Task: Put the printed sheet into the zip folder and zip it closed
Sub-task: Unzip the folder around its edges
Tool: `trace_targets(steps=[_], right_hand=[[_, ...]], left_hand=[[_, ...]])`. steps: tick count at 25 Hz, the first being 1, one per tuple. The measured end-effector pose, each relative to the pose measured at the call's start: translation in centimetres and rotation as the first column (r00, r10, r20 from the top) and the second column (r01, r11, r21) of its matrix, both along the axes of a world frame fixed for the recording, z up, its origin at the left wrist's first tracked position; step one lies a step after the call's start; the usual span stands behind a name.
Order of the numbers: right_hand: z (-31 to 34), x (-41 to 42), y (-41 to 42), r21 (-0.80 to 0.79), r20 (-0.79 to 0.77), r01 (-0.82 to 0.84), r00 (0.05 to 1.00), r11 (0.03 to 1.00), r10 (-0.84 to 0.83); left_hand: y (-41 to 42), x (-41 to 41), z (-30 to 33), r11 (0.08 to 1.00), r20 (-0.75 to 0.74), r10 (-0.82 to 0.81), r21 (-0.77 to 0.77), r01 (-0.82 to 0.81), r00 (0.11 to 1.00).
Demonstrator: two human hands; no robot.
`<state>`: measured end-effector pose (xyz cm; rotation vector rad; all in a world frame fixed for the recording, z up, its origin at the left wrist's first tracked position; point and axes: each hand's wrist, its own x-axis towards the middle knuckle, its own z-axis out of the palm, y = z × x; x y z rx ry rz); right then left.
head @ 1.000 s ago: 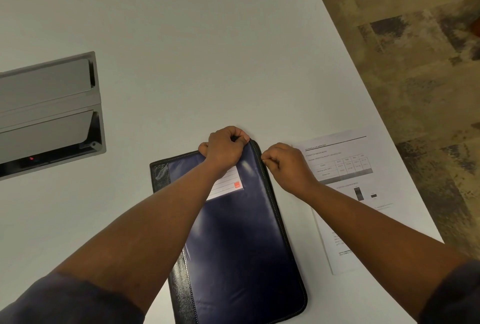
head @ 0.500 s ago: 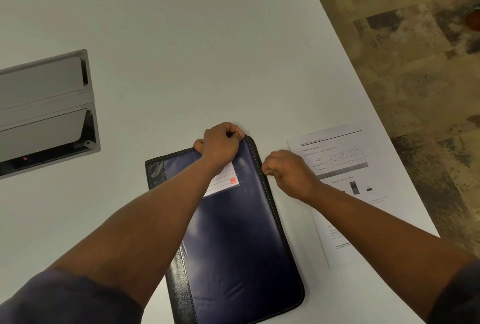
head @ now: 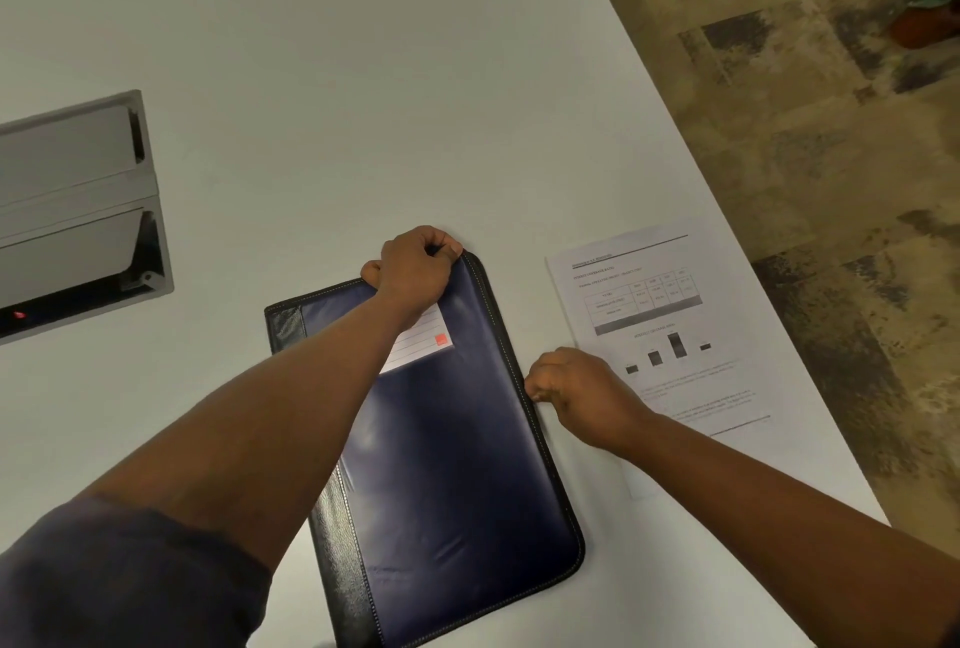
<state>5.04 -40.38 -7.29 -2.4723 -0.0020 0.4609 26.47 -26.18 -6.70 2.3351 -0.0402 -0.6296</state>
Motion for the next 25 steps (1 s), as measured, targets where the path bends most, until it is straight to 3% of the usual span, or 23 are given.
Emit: trace_targets(steps=[6,9,11,13,15,16,20,25], right_hand=[[0.4,-3.5,1.4,-0.004,-0.022,0.094,0.995,0.996,-0.094],[0.3,-4.2,2.1,0.022,0.005,0.188,0.982,0.982,-0.188],[0.3,-4.4,2.2,0.060,0.010,0.253,0.967,0.966,-0.254],[0.4,-4.7,2.4,0.100,0.013,0.301,0.953,0.948,-0.304],[0.6,-4.9,2.5,0.121,0.016,0.334,0.941,0.935,-0.338],[0.7,-5.0,2.6,0.122,0.014,0.347,0.936,0.930,-0.351],[1.0,-5.1,2.7,0.122,0.036,0.351,0.933,0.928,-0.358],[1.2,-5.3,2.8,0.110,0.046,0.348,0.934,0.931,-0.355]], left_hand=[[0.2,-0.4,0.2,0.999,0.077,-0.046,0.027,0.044,0.996],[1.0,-1.8,0.9,0.971,0.147,-0.203,0.155,0.180,0.968],[1.7,-4.3,1.8,0.880,0.230,-0.450,0.276,0.386,0.863],[2.4,-7.9,2.5,0.680,0.265,-0.731,0.350,0.644,0.629],[3.1,-10.9,2.8,0.436,0.145,-0.899,0.371,0.820,0.412],[3.3,-11.9,2.9,0.357,0.056,-0.930,0.360,0.862,0.362],[2.6,-13.5,3.6,0.229,-0.067,-0.960,0.376,0.898,0.273],[1.0,-13.9,3.9,0.267,-0.097,-0.942,0.366,0.891,0.322]])
